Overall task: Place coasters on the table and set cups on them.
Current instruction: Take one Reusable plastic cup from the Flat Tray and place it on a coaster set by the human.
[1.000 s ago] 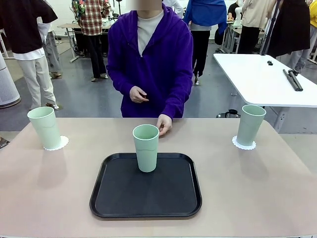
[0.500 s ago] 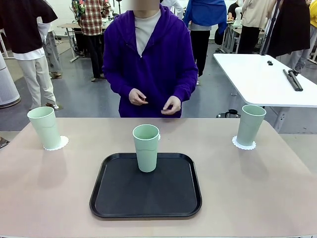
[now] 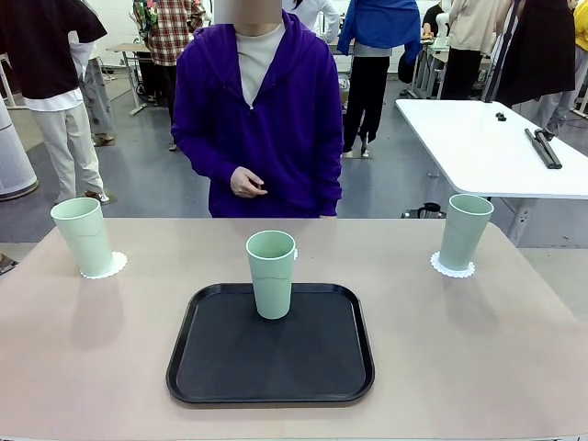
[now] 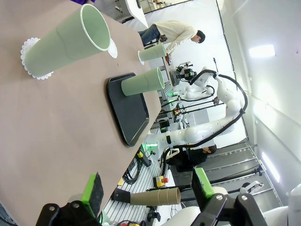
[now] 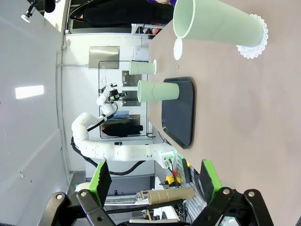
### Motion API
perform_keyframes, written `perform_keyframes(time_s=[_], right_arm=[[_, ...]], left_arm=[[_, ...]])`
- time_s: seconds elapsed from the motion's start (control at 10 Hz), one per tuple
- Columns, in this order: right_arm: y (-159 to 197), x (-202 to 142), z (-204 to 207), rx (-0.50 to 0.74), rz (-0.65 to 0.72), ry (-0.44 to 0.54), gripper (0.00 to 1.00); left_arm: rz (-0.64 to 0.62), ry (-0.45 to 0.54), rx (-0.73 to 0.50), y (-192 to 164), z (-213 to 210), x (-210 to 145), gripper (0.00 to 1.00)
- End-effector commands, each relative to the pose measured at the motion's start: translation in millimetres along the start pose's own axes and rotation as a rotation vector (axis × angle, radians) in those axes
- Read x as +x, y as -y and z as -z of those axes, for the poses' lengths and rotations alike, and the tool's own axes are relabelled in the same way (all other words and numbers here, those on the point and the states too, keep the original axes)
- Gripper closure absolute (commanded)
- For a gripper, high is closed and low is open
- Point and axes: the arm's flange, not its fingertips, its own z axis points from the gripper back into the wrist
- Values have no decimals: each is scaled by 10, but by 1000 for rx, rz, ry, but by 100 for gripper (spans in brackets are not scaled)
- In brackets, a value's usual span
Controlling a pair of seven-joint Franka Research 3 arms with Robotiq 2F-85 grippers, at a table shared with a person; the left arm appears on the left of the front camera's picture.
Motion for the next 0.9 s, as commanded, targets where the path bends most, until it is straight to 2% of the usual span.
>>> perform_keyframes(time_s=[0.0,0.8], right_arm=[[-12,-47,23,-10,-1,2,0],[-12,-47,23,-10,-1,2,0]], left_arm=[[-3,0,11,24,-7,0,0],[-3,0,11,24,-7,0,0]])
